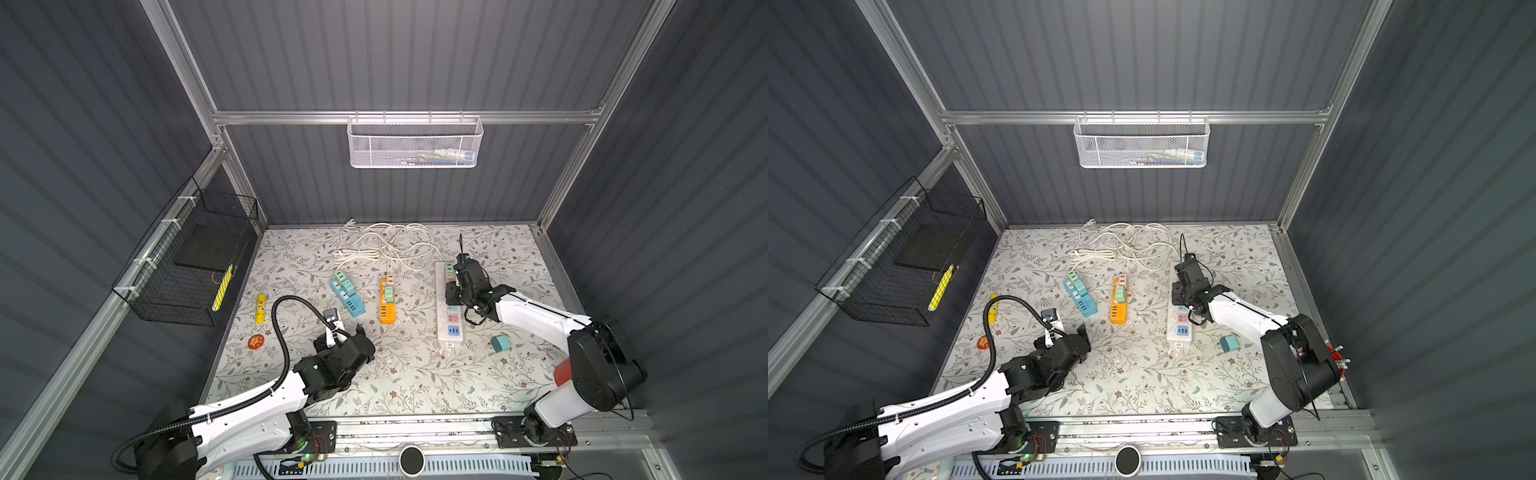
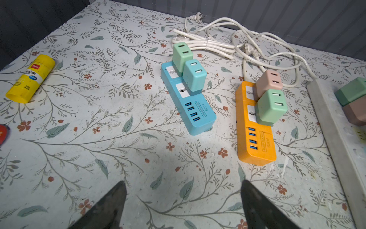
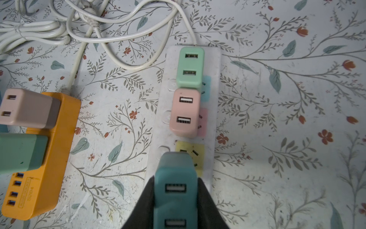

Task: Insert the plug
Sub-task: 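Lower the teal adapter into the socket beside the pink adapter and press down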

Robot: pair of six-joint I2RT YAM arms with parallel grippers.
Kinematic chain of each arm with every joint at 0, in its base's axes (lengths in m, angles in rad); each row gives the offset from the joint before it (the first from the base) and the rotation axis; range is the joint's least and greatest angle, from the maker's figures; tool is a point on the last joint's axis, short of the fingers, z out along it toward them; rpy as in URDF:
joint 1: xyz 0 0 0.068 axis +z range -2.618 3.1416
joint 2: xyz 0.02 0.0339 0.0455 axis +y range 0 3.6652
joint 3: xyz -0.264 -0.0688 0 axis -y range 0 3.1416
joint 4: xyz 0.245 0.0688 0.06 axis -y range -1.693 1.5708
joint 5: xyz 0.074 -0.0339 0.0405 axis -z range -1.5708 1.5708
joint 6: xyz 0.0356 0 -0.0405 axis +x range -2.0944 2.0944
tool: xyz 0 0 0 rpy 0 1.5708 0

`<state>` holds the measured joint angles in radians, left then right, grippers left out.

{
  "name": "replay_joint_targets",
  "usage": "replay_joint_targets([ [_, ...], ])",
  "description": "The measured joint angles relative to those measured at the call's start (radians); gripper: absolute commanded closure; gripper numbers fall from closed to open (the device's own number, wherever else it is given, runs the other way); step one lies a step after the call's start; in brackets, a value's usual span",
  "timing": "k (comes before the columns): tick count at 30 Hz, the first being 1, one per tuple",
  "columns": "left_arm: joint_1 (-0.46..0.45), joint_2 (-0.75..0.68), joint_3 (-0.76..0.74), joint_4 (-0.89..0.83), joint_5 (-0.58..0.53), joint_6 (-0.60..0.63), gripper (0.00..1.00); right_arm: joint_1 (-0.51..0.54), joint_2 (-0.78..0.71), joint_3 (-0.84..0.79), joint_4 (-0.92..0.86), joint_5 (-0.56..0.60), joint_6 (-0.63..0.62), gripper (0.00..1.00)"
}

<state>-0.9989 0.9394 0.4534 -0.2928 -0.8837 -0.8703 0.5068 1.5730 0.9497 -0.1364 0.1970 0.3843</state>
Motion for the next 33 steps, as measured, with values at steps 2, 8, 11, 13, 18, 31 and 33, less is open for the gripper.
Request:
replay_joint_targets([
  [2,0.000,0.000,0.000,-0.004,-0.003,0.000,0.10,0.000,0.013,0.003,0.002,0.012,0.000,0.82],
  [8,0.000,-0.002,0.000,-0.003,-0.008,0.001,0.09,0.000,0.053,0.018,0.003,0.036,0.002,0.82],
  [11,0.000,-0.004,0.000,-0.003,-0.010,0.001,0.09,0.000,0.064,0.022,0.014,0.040,0.001,0.82],
  [13,0.000,-0.004,0.000,-0.003,-0.011,0.002,0.09,0.000,0.075,0.026,0.015,0.039,0.001,0.82],
  [18,0.000,-0.005,0.000,-0.003,-0.016,0.002,0.09,0.000,0.086,0.029,0.017,0.039,0.002,0.81],
  [31,0.000,-0.013,-0.008,-0.002,-0.019,0.012,0.08,0.013,0.158,0.101,-0.040,0.081,0.028,0.82],
  [33,0.000,-0.018,-0.013,-0.001,-0.019,0.012,0.08,0.019,0.158,0.094,-0.031,0.094,0.038,0.82],
])
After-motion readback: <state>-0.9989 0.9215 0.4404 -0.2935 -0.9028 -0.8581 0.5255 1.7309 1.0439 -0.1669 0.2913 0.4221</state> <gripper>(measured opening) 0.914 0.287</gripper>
